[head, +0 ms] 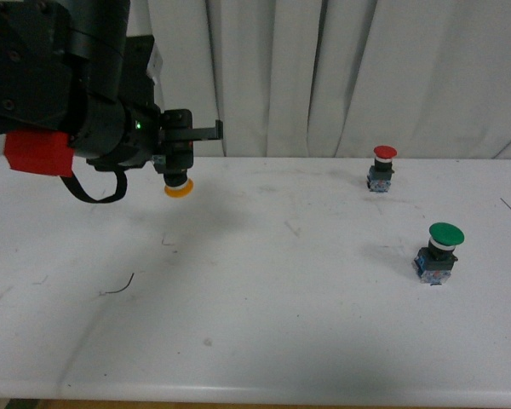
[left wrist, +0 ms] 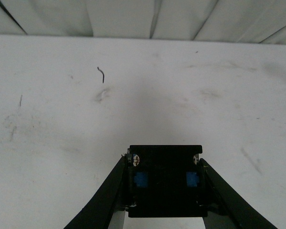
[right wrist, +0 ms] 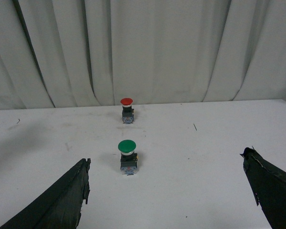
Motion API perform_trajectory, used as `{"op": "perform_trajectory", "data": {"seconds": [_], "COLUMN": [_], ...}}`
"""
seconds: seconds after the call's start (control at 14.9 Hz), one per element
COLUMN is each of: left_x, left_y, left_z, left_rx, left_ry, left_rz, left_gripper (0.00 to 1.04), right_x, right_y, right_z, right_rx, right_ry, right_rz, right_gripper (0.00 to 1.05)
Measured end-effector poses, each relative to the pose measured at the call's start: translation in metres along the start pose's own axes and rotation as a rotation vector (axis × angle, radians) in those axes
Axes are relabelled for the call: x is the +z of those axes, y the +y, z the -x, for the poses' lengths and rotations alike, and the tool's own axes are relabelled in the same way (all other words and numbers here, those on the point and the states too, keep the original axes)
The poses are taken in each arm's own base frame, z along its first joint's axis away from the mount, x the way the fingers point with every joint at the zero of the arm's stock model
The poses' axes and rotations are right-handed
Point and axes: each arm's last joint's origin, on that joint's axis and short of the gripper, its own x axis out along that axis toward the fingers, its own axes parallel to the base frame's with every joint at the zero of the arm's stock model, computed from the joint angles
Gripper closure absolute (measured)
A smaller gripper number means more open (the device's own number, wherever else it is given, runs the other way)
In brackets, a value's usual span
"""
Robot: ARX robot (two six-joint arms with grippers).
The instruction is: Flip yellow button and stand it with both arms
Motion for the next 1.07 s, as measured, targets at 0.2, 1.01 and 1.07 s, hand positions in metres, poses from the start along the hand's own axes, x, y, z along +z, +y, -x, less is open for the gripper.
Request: {"op": "perform_trajectory", "data": {"seconds": [0.2, 1.01, 1.07], "left_x": [-0.043, -0.055, -0.06], "left_y": [-0.037, -0.028, -0.028], "left_z": [0.143, 0.171, 0.164], "left_rx": [-0.282, -0.938, -0.926], "left_ry": [-0.132, -0.313, -0.271], "left_rz": [0.004, 0.59, 0.612], "left_gripper": [0.69, 0.69, 0.69], "right_x": [0.0, 0.0, 0.0], "right_y": [0.0, 0.0, 0.0], "right_z": [0.0, 0.0, 0.0], "right_rx": [0.0, 0.0, 0.0], "right_ry": [0.0, 0.0, 0.0], "right_rz": [0.0, 0.0, 0.0], "right_gripper": [0.06, 0.06, 0.06]}}
